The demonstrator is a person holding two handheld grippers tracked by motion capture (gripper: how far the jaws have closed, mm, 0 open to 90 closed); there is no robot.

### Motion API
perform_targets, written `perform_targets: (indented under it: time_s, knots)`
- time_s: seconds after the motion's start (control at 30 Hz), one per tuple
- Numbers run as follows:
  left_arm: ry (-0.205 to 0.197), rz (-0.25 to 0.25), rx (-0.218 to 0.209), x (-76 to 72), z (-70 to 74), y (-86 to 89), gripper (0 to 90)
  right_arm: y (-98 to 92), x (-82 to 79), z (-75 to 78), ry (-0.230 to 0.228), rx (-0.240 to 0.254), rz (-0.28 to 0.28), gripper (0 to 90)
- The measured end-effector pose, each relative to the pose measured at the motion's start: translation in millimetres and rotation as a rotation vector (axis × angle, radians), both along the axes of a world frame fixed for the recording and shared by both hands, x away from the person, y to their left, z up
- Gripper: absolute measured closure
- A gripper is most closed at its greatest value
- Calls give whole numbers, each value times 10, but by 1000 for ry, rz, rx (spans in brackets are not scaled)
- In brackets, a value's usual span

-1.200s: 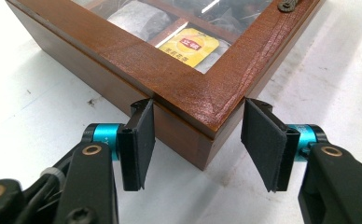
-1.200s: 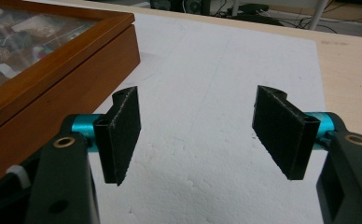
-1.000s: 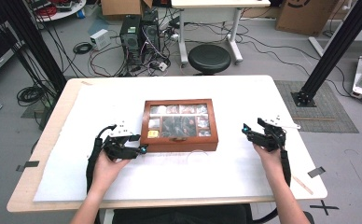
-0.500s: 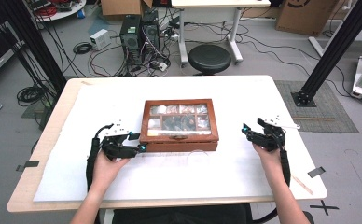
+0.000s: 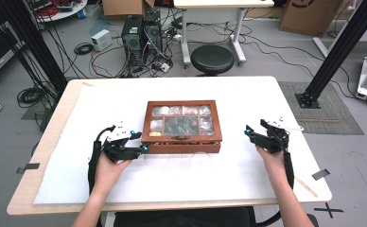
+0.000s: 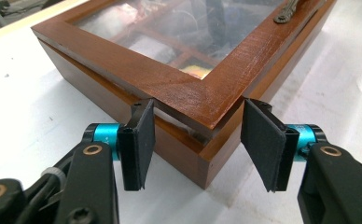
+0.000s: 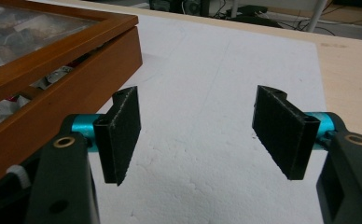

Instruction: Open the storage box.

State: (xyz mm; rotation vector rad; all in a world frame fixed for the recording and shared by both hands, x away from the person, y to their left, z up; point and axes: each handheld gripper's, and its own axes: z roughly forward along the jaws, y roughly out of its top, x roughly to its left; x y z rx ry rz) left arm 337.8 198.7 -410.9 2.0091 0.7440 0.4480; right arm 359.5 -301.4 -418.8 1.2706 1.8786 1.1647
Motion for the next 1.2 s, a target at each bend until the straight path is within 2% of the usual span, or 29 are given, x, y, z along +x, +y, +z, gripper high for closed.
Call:
perform_targets:
  time_s: [0.03, 0.13, 0.2, 0.27, 0.33, 0.4, 0.47, 0.57, 0.63, 0.67, 0.8, 0.93, 1.2]
  knots:
    - [0, 0, 0, 0, 0, 0, 443, 0, 0, 1, 0, -1, -1, 329]
    - [18, 65, -86, 20, -2, -18, 477, 0, -4, 2, -1, 4, -2, 329]
    - [33, 80, -113, 43, -5, -21, 478, -3, -7, 3, -5, 4, -2, 329]
    - [49, 65, -91, 55, -15, -23, 465, -7, -11, 5, -3, 5, -3, 329]
    - [70, 48, -95, 53, -28, -20, 416, -10, -11, 3, -2, 8, -3, 329]
    - [101, 30, -74, 50, -41, -7, 370, -13, -11, 4, 0, 12, -5, 329]
    - [117, 11, -29, 42, -57, -9, 355, -15, -11, 4, -2, 10, -4, 329]
    - [116, 11, 78, 44, -77, -60, 360, -11, -10, 4, -2, 7, 0, 329]
    - [113, 22, 97, 53, -87, -96, 390, -7, -10, 4, -3, 4, 0, 329]
    - [117, 19, 103, 64, -85, -93, 400, -6, -8, 4, -4, 4, 0, 329]
    - [134, 16, 81, 62, -78, -60, 429, -8, -5, 2, -3, 5, -3, 329]
    - [125, 26, 99, 40, -57, -76, 453, -4, -6, 3, -3, 5, -3, 329]
    - [121, 33, 108, 28, -44, -87, 459, -5, -4, 4, -5, 6, -1, 329]
